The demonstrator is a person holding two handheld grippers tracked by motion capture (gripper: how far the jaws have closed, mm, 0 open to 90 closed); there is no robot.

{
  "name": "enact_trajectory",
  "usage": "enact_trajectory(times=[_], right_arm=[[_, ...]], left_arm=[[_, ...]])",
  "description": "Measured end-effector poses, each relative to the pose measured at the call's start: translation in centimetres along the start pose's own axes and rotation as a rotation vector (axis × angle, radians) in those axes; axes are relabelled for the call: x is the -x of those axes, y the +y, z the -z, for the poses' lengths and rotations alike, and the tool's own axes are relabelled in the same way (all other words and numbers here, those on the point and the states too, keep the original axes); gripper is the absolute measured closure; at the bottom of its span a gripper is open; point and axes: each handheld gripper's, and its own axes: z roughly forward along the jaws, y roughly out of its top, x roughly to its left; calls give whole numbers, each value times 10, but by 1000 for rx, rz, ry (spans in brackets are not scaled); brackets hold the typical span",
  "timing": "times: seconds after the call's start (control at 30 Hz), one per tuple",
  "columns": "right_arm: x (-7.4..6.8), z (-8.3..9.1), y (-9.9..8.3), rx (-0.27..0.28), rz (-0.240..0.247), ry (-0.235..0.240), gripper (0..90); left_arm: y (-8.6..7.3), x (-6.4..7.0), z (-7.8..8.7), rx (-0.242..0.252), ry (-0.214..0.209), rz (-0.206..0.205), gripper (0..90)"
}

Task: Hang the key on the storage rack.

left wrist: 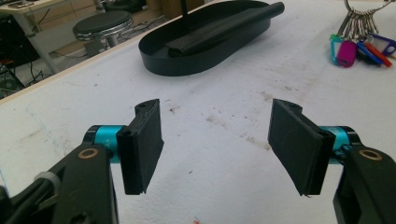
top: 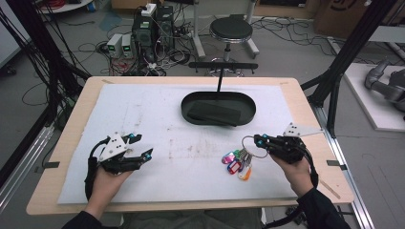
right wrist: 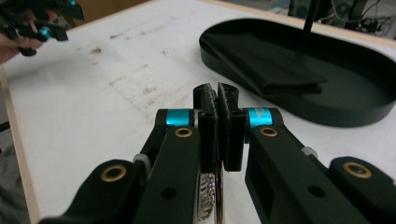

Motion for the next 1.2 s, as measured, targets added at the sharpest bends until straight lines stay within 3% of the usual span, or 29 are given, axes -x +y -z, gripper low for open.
enact_trajectory(times=[0.73,1.2], right_arm=[[14,16,50,112,36,-53,879],[26,20,79,145,57,-92,879]], left_arm=[[0,-1,0,-2,-2,-1,350],[-1,0,0,-4,-2,3,350]])
